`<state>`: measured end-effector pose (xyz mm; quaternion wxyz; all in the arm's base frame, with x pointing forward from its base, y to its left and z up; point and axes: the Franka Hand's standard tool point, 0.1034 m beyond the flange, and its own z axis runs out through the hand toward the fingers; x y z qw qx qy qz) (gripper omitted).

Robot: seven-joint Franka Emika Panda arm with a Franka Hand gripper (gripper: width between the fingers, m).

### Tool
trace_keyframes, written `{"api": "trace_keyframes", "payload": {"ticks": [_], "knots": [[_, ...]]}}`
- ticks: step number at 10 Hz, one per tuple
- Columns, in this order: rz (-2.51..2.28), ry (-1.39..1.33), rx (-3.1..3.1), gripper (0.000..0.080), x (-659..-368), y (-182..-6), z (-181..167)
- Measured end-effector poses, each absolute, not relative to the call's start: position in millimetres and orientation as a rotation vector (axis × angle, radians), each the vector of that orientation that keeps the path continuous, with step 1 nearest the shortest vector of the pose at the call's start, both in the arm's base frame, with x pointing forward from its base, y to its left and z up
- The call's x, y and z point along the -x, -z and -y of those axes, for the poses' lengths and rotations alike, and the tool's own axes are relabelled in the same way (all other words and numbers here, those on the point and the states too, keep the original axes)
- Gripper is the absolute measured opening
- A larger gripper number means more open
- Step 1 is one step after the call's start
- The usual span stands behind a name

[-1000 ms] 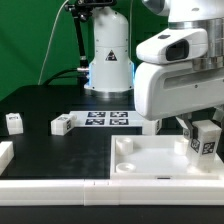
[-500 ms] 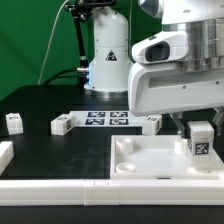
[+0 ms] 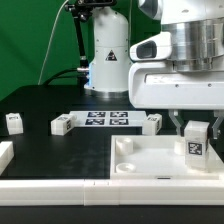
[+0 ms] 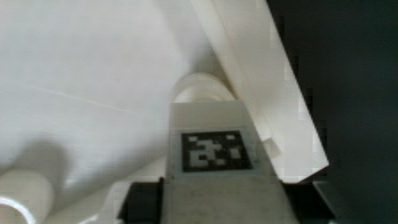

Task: Assemble one leg

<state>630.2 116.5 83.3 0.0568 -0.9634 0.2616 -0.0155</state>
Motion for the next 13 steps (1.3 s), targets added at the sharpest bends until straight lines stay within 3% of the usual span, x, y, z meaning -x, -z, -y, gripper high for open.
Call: {"api": "trace_keyframes", "payload": {"ticks": [5, 9, 10, 11, 13], "knots": [[-1.445, -0.025, 2.638, 0.0296, -626.0, -81.0, -131.9], [-1.626, -0.070, 2.509, 0.0296, -623.2, -78.8, -142.4], [-1.560, -0.064, 2.549, 0.0478, -623.2, -78.8, -142.3], [-1.495, -0.059, 2.588, 0.0590, -623.5, -78.7, -139.8], [-1.151, -0.029, 2.758, 0.0638, -625.0, -79.7, -136.1]]}}
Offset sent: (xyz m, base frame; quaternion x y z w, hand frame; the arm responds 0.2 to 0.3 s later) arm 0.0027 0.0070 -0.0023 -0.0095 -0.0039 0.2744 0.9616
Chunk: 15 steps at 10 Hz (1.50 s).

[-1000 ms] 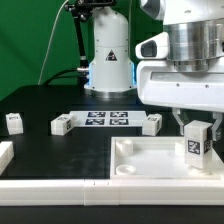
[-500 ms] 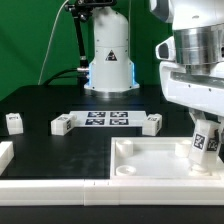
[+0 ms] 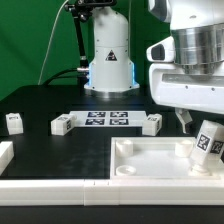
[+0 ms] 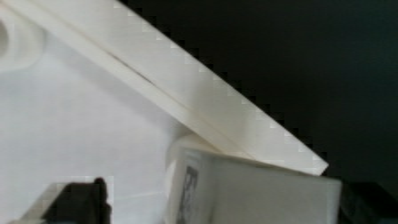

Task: Assemble one leg

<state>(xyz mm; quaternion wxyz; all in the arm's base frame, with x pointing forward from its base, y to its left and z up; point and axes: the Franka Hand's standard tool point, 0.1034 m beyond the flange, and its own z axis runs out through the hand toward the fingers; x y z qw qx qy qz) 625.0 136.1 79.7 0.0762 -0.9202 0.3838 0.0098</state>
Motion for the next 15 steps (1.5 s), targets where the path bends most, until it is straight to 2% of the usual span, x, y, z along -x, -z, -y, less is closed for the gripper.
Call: {"api": "trace_keyframes", "payload": {"ticks": [5, 9, 12, 13, 14, 15], "knots": [[-0.398, -0.014, 3.008, 0.0649, -622.1, -81.7, -147.3], [0.321, 0.021, 3.047, 0.0649, -623.7, -77.9, -138.0], [0.555, 0.065, 3.007, 0.0649, -626.4, -78.0, -135.2], [0.555, 0.066, 3.008, 0.0559, -626.2, -77.3, -134.4], [0.556, 0.066, 3.008, 0.0424, -626.1, -77.2, -134.7], [0.559, 0.073, 3.014, 0.0424, -627.7, -77.7, -131.3]]}}
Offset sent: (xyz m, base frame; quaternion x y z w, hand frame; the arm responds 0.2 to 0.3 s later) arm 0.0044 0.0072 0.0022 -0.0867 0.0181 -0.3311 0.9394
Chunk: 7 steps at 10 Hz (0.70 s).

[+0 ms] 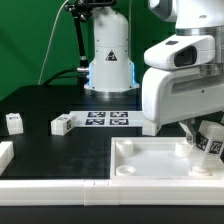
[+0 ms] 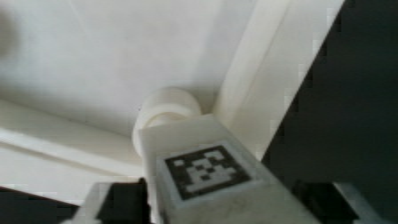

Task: Assemble one leg

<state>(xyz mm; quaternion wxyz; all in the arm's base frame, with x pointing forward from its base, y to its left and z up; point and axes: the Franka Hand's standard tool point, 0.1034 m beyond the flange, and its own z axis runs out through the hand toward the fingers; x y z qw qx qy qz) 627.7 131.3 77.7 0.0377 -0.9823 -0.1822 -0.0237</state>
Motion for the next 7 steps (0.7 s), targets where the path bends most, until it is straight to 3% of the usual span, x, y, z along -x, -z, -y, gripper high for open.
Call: {"api": "trace_keyframes", "payload": {"ticks": [1, 7], "knots": [[0.552, 0.075, 3.019, 0.0304, -628.8, -77.4, -127.2], [0.435, 0.070, 3.035, 0.0297, -628.8, -77.1, -126.4]]}}
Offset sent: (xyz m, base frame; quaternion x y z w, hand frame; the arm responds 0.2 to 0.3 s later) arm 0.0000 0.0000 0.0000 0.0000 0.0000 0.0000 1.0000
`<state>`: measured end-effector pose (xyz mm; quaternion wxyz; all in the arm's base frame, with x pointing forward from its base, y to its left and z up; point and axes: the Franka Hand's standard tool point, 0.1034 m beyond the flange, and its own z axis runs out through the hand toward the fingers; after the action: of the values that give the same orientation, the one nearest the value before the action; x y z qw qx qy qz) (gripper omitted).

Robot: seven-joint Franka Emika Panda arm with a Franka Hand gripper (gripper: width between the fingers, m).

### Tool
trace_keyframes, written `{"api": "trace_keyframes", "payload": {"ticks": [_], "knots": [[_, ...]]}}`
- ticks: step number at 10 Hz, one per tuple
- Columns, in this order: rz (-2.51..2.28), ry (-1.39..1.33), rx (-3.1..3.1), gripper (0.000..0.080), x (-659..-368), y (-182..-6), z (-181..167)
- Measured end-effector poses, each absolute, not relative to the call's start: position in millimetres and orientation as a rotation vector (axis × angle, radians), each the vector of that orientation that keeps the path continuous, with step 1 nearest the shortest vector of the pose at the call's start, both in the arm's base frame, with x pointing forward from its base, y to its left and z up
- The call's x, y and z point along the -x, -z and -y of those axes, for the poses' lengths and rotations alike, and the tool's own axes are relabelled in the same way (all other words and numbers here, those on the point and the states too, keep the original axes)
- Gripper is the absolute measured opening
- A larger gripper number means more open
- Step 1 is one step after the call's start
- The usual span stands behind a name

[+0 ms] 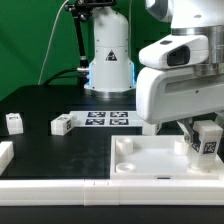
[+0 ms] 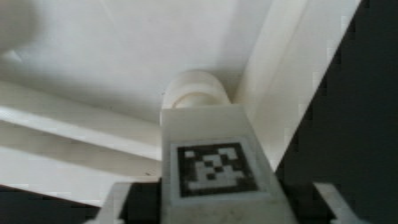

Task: Assemble one leg

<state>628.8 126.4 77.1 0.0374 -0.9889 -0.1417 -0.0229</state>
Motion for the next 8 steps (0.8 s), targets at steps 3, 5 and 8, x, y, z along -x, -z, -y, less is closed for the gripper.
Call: {"api": "trace_keyframes", "payload": {"ticks": [3, 5, 8], "knots": [[-0.109, 0.049, 3.012, 0.0297, -629.4, -76.0, -120.1], [-0.421, 0.047, 2.981, 0.0297, -628.1, -74.0, -119.8], [-0.998, 0.023, 2.830, 0.0297, -627.8, -73.3, -119.9]]}}
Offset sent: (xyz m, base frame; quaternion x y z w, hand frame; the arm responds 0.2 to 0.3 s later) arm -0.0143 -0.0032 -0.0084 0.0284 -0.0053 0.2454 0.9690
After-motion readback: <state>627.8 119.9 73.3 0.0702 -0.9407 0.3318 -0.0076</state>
